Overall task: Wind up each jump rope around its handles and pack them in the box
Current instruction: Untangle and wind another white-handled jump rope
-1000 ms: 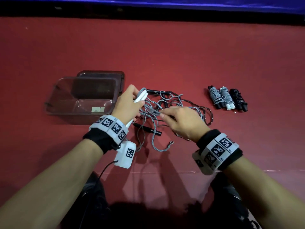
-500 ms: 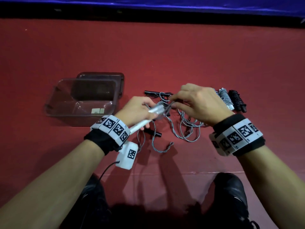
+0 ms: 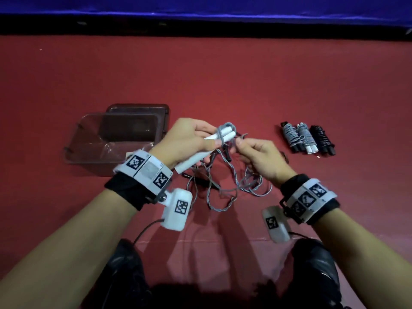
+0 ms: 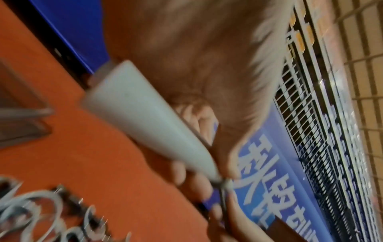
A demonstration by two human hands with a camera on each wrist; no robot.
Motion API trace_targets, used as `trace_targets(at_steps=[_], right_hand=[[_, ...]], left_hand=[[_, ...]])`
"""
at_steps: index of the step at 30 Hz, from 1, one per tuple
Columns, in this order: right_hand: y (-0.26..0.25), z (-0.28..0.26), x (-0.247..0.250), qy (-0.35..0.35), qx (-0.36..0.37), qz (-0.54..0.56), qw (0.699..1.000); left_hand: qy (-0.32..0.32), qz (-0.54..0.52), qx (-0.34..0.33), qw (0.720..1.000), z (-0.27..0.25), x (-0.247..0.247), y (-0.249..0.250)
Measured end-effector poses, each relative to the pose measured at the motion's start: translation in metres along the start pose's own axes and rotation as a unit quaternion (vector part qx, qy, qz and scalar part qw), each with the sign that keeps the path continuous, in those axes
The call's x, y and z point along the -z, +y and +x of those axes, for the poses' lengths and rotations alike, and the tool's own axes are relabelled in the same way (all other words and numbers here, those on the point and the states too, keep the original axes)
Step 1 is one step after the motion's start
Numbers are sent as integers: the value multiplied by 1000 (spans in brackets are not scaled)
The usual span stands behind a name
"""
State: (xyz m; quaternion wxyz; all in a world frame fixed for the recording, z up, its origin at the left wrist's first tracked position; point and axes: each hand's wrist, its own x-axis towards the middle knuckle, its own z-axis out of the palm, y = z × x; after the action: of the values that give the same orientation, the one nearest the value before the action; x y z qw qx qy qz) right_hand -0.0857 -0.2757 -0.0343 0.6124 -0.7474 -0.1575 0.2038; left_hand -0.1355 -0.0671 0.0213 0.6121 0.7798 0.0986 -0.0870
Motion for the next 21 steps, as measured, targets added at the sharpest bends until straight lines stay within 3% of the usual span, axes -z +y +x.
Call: trace_targets(at_steps=[4,7,9,11,13,15,17,18,19,20,21], right_hand=[[7,-7,-24,-56,-75,10,996],[3,-9,-26,-89,-25,-164,982],[-6,-10,-25,-127,38,-374,918],[-22,-12,-22,-146,67,-494,854],[-45,-13,-16,-155,99,-595,782],[-66,-10,-7,-166,124,-650,731],[-75,-10,5,-173,138,-632,742],[-74,-10,12,-165,142,-585,781],[-69,-9,21,-145,144,-497,844],[-61,-7,30,-114,141,-380,907],[-50,-4,37,-76,135,-268,951]], left_hand=[[115,-59,57,990,7,-10,-30],[167,-25,87,982,12,-7,-48],[175,22,86,981,13,-7,-58],[154,171,44,972,12,-12,-64],[78,396,-5,915,3,-22,-59],[-42,473,-40,879,-6,-30,-48],[-148,445,-71,880,-11,-31,-38],[-184,397,-87,895,-12,-29,-31],[-202,328,-90,918,-11,-25,-26],[-208,248,-86,942,-11,-19,-20],[-198,176,-85,961,-10,-12,-14]])
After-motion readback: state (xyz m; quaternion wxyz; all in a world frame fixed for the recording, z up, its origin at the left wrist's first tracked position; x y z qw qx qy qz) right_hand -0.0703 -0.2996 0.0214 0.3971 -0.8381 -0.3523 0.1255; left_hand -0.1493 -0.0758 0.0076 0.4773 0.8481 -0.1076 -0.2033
